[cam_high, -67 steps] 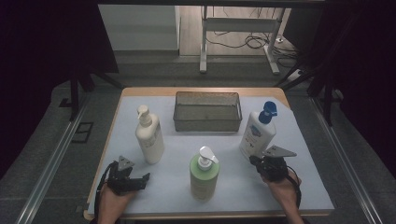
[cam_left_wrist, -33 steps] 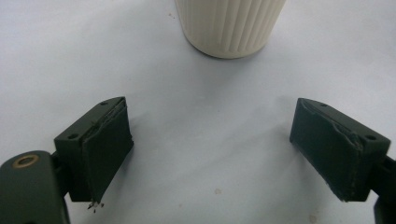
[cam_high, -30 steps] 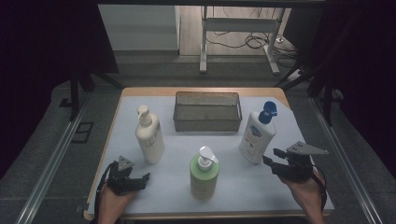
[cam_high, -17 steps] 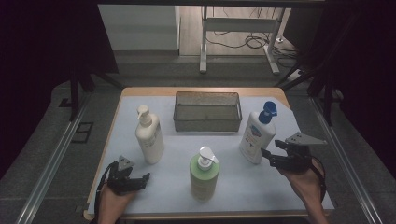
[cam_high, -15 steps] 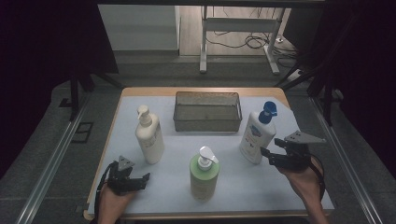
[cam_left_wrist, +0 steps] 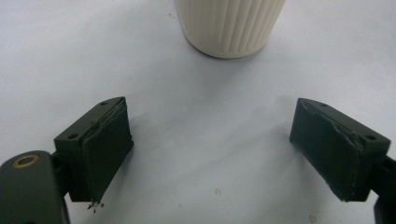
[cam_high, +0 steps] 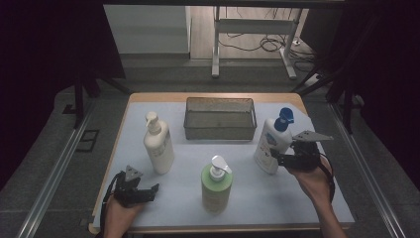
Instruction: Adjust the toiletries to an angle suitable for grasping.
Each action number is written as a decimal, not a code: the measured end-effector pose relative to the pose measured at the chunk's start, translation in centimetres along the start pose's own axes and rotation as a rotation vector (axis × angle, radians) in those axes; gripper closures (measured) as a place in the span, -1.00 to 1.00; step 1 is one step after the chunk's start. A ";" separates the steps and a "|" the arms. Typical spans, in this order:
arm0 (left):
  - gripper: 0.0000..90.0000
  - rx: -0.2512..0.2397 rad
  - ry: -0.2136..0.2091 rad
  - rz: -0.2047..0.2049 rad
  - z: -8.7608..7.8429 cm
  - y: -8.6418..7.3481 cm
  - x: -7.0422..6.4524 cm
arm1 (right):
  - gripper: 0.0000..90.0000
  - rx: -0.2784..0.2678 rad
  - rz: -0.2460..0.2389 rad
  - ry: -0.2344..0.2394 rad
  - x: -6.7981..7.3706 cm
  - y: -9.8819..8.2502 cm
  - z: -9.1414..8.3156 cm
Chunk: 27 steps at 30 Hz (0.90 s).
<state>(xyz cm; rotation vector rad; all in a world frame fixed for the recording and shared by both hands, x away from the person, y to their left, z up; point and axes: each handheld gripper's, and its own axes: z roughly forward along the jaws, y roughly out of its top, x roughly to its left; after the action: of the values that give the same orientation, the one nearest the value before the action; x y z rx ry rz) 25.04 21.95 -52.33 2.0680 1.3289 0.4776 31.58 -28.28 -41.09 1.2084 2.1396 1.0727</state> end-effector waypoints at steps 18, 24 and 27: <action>-0.73 0.001 0.000 0.004 0.0 0.0 0.0 | -0.21 -0.004 -0.028 -0.037 0.5 1.1 2.0; -0.73 0.001 0.000 0.002 0.0 0.0 0.0 | -0.16 -0.009 -0.024 -0.042 0.6 1.3 2.3; -0.73 0.001 0.000 0.004 0.0 0.0 0.0 | -0.13 -0.022 -0.004 -0.034 0.6 1.1 2.2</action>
<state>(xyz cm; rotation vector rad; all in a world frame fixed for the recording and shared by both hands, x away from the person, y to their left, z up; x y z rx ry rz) 25.07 21.98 -52.33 2.0716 1.3254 0.4785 33.38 -26.54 -41.49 1.2032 2.0979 1.0640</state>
